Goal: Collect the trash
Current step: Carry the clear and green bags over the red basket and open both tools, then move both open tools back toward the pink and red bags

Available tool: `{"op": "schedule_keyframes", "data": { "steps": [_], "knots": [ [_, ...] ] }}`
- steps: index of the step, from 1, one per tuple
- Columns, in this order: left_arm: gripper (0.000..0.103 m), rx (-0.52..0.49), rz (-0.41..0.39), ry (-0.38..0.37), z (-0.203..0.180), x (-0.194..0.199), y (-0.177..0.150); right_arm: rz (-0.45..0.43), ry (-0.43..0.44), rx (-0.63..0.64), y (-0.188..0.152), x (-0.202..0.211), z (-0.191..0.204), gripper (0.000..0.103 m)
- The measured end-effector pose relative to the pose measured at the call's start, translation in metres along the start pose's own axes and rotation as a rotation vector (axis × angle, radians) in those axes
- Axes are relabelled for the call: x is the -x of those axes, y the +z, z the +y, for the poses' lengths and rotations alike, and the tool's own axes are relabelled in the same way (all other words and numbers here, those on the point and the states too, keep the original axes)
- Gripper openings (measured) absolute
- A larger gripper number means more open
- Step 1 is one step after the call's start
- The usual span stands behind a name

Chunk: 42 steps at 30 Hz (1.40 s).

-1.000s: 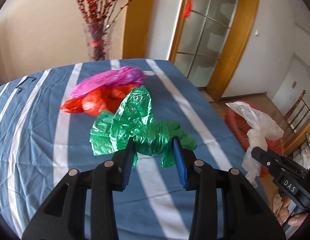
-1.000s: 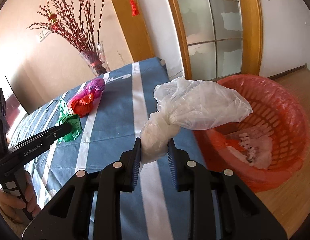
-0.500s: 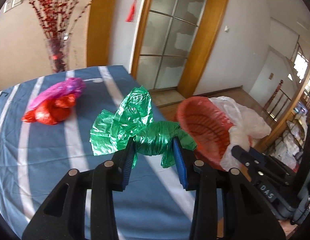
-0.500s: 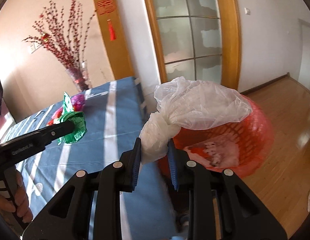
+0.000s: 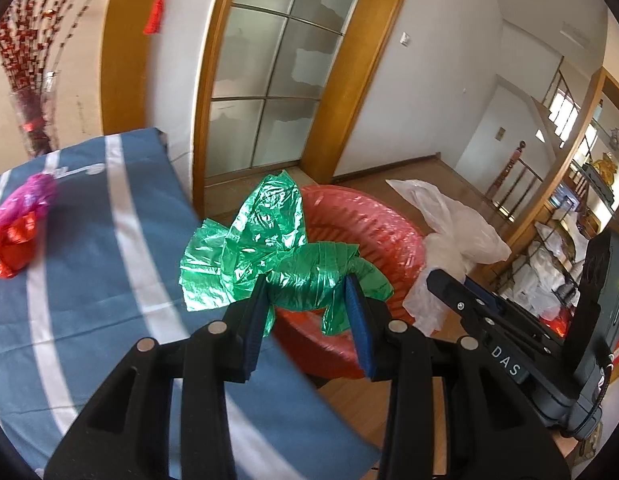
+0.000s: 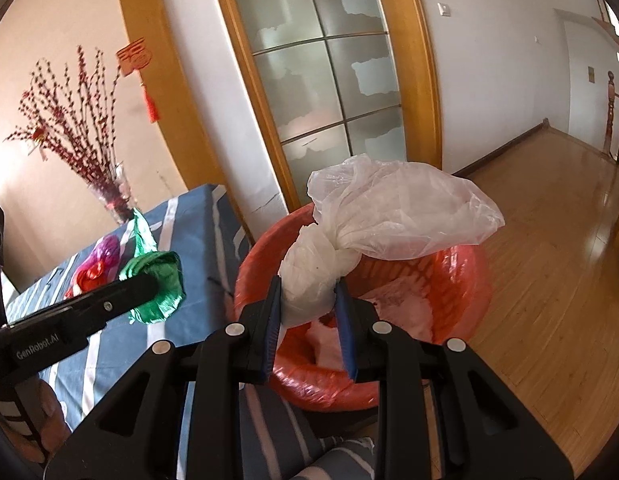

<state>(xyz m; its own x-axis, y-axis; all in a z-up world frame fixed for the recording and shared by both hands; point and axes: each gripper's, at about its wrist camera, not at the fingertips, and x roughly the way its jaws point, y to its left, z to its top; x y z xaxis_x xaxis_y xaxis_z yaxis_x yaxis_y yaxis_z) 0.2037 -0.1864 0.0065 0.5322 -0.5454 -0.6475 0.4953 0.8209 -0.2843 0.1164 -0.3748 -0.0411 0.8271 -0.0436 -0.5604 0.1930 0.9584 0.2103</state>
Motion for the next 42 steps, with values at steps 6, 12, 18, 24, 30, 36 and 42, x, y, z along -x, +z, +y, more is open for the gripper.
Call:
{"op": "schedule_keyframes", "data": {
  "steps": [6,12,18,24,30,36,42],
  "knots": [
    [0.038,-0.006,0.038,-0.037,-0.012,-0.03,0.01,-0.009,-0.022,-0.029,0.01,-0.005,-0.022,0.026],
    [0.038,-0.009,0.073,-0.06,-0.014,-0.056,0.015,-0.003,-0.027,-0.056,0.017,-0.014,-0.036,0.026],
    [0.039,-0.002,0.098,-0.072,-0.013,-0.074,0.02,0.002,-0.024,-0.066,0.022,-0.02,-0.043,0.027],
    [0.056,0.009,0.106,-0.062,-0.009,-0.085,0.023,0.01,-0.021,-0.071,0.022,-0.024,-0.042,0.038],
    [0.06,0.022,0.103,-0.014,0.004,-0.078,0.018,0.005,-0.041,-0.063,0.019,-0.021,-0.041,0.049],
    [0.067,0.015,0.066,0.094,0.031,-0.053,0.01,0.005,-0.036,-0.026,0.016,-0.017,-0.027,0.049],
    [0.067,0.043,0.029,0.198,0.072,-0.018,0.002,0.025,0.013,0.036,0.011,-0.018,0.003,0.049]
  ]
}}
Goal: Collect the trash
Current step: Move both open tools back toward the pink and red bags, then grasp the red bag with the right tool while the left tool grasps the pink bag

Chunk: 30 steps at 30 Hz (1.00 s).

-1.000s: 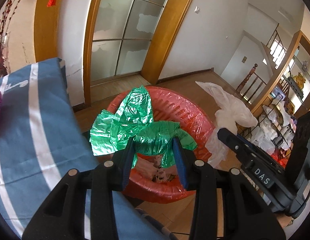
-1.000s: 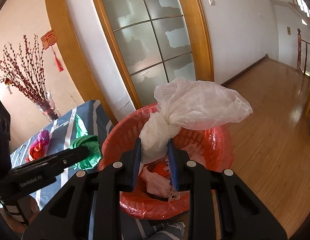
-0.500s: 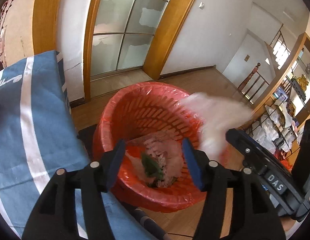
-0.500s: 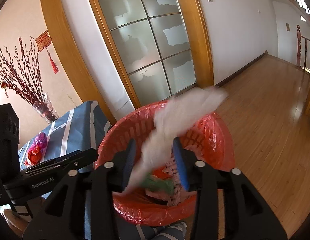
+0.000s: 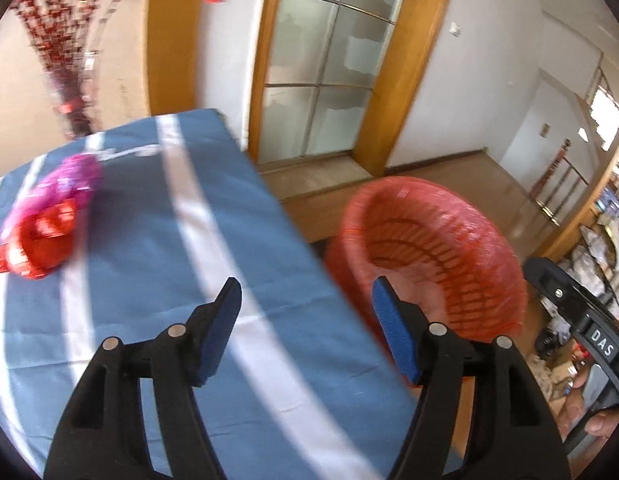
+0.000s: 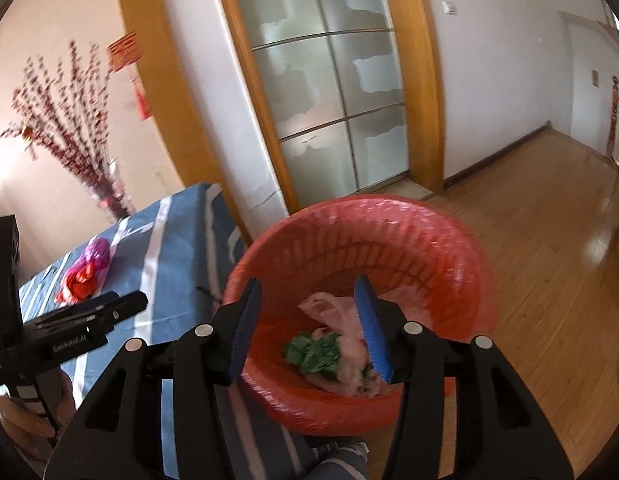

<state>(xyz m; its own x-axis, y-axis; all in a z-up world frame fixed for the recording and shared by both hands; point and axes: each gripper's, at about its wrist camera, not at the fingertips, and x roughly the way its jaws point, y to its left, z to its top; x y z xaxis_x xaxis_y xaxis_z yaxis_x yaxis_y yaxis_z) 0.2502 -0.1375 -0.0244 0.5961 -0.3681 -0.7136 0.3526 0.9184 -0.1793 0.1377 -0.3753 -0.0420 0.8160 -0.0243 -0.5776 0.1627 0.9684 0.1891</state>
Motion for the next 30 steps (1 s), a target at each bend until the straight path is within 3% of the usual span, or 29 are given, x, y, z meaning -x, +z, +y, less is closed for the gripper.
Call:
{"op": "schedule_keyframes", "data": {
  "steps": [9,17,23,30],
  "knots": [
    [0.07,0.08,-0.053,0.152,0.077,0.032,0.0,0.046,0.105,0.122,-0.011,-0.01,0.069,0.049],
    [0.071,0.178,-0.107,0.306,0.163,0.046,0.03,0.089,0.154,0.189,-0.023,-0.02,0.113,0.049],
    [0.071,0.2,-0.068,0.335,0.201,0.032,0.039,0.107,0.16,0.208,-0.027,-0.026,0.125,0.049],
    [0.07,0.267,-0.024,0.304,0.225,0.017,0.035,0.117,0.159,0.223,-0.029,-0.029,0.133,0.049]
  ]
}}
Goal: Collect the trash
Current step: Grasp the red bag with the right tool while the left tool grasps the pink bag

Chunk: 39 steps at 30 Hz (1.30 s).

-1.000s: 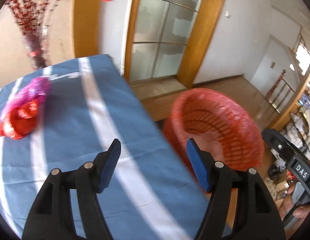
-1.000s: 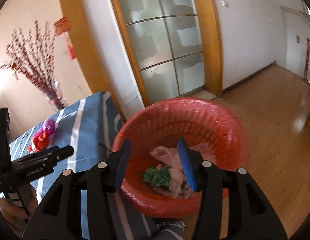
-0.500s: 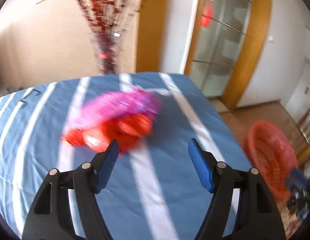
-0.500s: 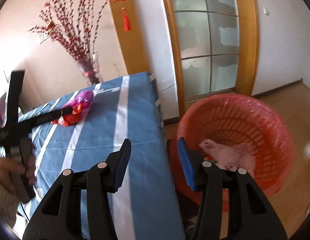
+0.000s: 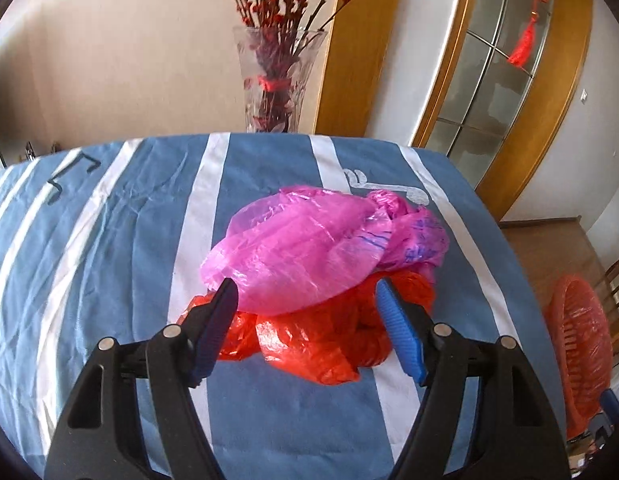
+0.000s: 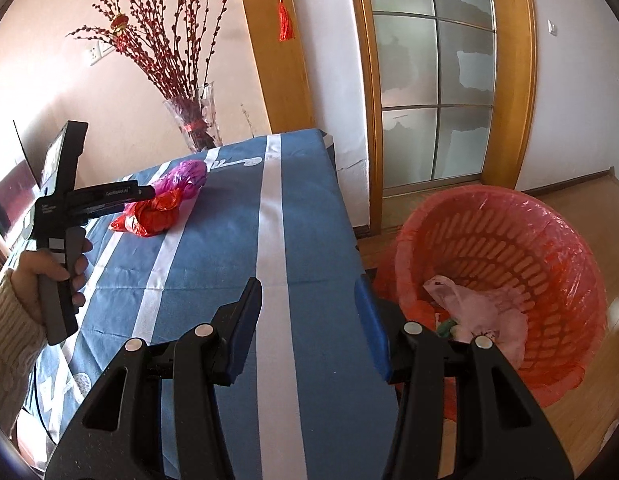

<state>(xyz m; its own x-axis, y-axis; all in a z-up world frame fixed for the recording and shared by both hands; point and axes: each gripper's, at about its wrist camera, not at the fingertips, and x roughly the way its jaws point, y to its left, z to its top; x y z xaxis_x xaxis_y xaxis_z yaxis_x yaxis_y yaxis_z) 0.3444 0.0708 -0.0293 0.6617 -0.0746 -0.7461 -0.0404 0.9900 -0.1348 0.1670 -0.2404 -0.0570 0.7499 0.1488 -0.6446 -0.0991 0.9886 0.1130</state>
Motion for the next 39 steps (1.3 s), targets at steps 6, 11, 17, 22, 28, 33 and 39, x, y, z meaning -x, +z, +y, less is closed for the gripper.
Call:
{"op": "schedule_keyframes", "data": {
  "steps": [6,11,17,22,28,33,39],
  "knots": [
    [0.068,0.015,0.047,-0.043,0.002,-0.016,-0.004,0.011,-0.002,-0.002,-0.001,-0.004,0.0,0.049],
    [0.049,-0.021,0.052,-0.09,-0.008,-0.018,-0.007,0.012,-0.002,-0.006,-0.001,-0.005,0.001,0.049],
    [0.041,-0.036,0.063,-0.134,-0.02,-0.013,-0.015,0.016,0.004,-0.005,-0.002,-0.006,0.004,0.049],
    [0.038,-0.033,0.089,-0.195,-0.031,-0.003,-0.029,0.011,0.011,-0.002,-0.002,-0.003,0.007,0.049],
    [0.039,-0.038,0.105,-0.222,-0.039,0.014,-0.046,0.005,0.021,0.004,-0.002,-0.001,0.013,0.049],
    [0.047,-0.028,0.08,-0.195,-0.032,0.024,-0.048,0.006,0.044,0.003,0.0,-0.003,0.019,0.049],
    [0.06,-0.013,0.04,-0.166,-0.015,0.038,-0.043,0.009,0.091,0.029,0.004,-0.01,0.041,0.053]
  ]
}}
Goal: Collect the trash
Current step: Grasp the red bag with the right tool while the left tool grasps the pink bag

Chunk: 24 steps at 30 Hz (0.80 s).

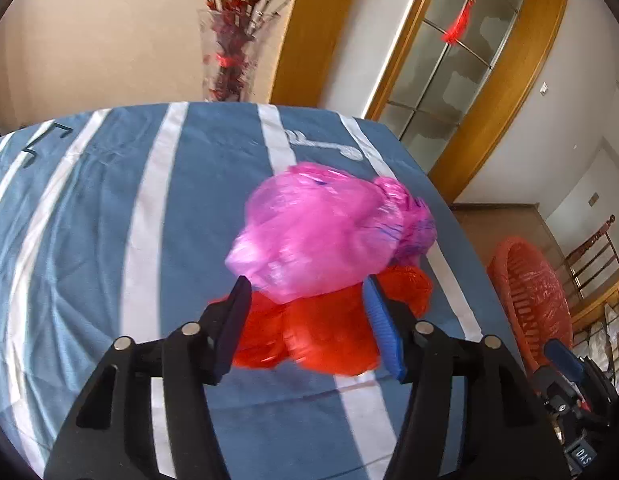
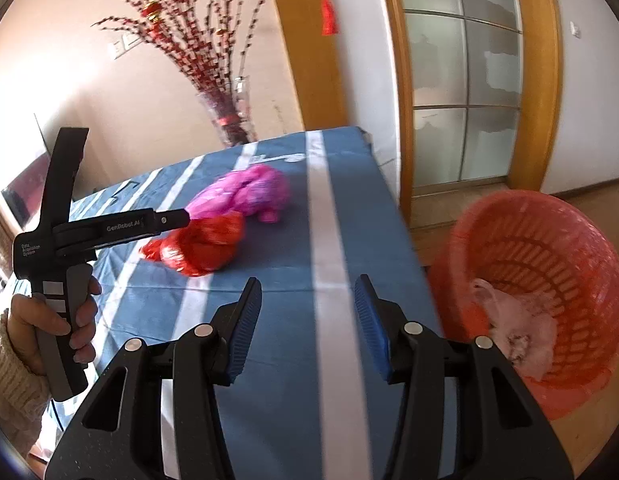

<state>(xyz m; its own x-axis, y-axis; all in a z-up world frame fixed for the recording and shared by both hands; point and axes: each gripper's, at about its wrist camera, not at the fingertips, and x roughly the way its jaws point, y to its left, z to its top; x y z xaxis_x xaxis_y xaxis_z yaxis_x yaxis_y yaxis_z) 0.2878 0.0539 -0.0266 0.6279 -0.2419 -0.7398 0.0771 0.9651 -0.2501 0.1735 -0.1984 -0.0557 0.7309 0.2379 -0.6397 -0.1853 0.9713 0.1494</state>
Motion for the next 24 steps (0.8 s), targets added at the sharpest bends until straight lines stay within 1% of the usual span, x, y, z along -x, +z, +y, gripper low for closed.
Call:
{"op": "schedule_keyframes", "data": {
  "steps": [2,5,7,8,9,13,19,24],
  "knots": [
    [0.063,0.008,-0.013,0.011,0.008,0.005,0.001,0.0,0.017,0.019,0.001,-0.003,0.01,0.053],
    [0.063,0.018,-0.03,0.034,0.019,0.011,0.002,0.002,0.035,0.039,0.002,-0.008,0.023,0.054],
    [0.064,0.025,-0.043,0.055,0.027,0.016,0.003,0.003,0.054,0.05,0.004,-0.013,0.033,0.059],
    [0.066,0.027,-0.048,0.065,0.031,0.018,0.004,0.001,0.061,0.053,0.005,-0.015,0.037,0.064],
    [0.066,0.032,-0.059,0.083,0.037,0.021,0.004,-0.003,0.071,0.058,0.006,-0.018,0.042,0.066],
    [0.068,0.043,-0.085,0.142,0.055,0.028,0.008,0.013,0.1,0.078,0.012,-0.038,0.064,0.067],
    [0.069,0.057,-0.107,0.219,0.084,0.028,0.016,0.031,0.093,0.095,0.016,-0.067,0.085,0.067],
    [0.07,0.092,-0.105,0.241,0.102,0.021,0.023,0.033,0.054,0.149,0.017,-0.086,0.103,0.067]
  ]
}}
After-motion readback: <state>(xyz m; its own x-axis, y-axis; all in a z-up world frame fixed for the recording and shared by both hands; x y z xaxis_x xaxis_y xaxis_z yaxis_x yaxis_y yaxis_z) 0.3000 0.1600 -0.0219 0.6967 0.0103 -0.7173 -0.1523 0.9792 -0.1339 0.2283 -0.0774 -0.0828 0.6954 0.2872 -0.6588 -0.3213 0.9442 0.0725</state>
